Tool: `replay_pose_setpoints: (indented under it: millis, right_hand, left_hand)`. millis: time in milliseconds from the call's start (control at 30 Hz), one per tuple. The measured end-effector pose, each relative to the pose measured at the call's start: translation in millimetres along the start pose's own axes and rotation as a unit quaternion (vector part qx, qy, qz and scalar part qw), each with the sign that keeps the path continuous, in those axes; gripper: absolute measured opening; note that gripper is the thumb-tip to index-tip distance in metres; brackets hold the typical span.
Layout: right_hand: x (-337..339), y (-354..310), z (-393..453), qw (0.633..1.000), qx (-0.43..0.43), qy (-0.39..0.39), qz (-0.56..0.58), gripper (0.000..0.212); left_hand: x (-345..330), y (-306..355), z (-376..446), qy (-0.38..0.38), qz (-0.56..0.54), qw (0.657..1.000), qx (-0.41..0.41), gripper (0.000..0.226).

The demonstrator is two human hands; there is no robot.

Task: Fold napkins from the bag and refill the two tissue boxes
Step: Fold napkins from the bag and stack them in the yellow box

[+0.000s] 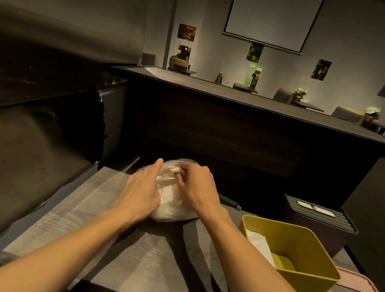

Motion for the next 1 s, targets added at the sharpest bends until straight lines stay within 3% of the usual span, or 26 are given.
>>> replay_pose_setpoints:
  millis: [167,267,333,400,500,567,600,733,933,1000]
  right_hand:
    - [16.6,-5.8,2.4,0.987,0.029,0.111,0.116,0.025]
    - [29.3,-12.6,3.3,0.971,0.017,0.183,0.155,0.025]
    - [36.8,-16.1,1.6,0.948,-0.011,0.211,0.236,0.021]
    - [41.6,-15.5,-4.6,0.923,-0.054,0.196,0.328,0.024]
    - [35.3,-12.5,-22.2,0.878,-0.13,0.116,0.446,0.034]
    - [22.3,-11.3,-35.6,0.876,-0.143,0.097,0.451,0.031]
    - [15.5,-10.3,-41.6,0.892,-0.133,0.104,0.42,0.028]
    - [-6.2,-3.9,-58.7,0.946,-0.077,0.115,0.292,0.026]
    - [-15.6,6.6,-75.1,0.963,-0.023,0.077,0.258,0.046]
    - [-17.1,12.2,-78.5,0.962,-0.008,0.09,0.258,0.054]
  left_hand:
    - [12.0,16.4,1.6,0.06,-0.137,0.988,0.02,0.076]
    - [18.2,27.4,2.0,0.089,-0.23,0.968,0.042,0.076]
    - [19.9,33.9,-1.1,0.069,-0.321,0.943,0.055,0.077]
    - [22.6,40.8,-8.9,0.018,-0.437,0.897,0.061,0.075]
    - [27.3,53.9,-27.2,-0.102,-0.638,0.756,0.109,0.056]
    - [22.5,56.0,-39.6,-0.157,-0.7,0.675,0.173,0.047]
    - [16.4,54.3,-44.9,-0.178,-0.706,0.659,0.187,0.043]
    - [-1.4,36.3,-57.4,-0.204,-0.698,0.654,0.208,0.038]
    - [-5.9,19.2,-62.9,-0.225,-0.718,0.622,0.216,0.042]
    - [-6.2,14.8,-61.6,-0.236,-0.7,0.642,0.203,0.043]
Point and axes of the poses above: each hand's wrist, its own z-axis towards the middle knuckle, its own x-axis out of the back of the hand, y = z × x, the point moved 1 cm from there along z, towards the middle knuckle, and after that the axes turned 6 degrees about x, right-handed, at the moved point
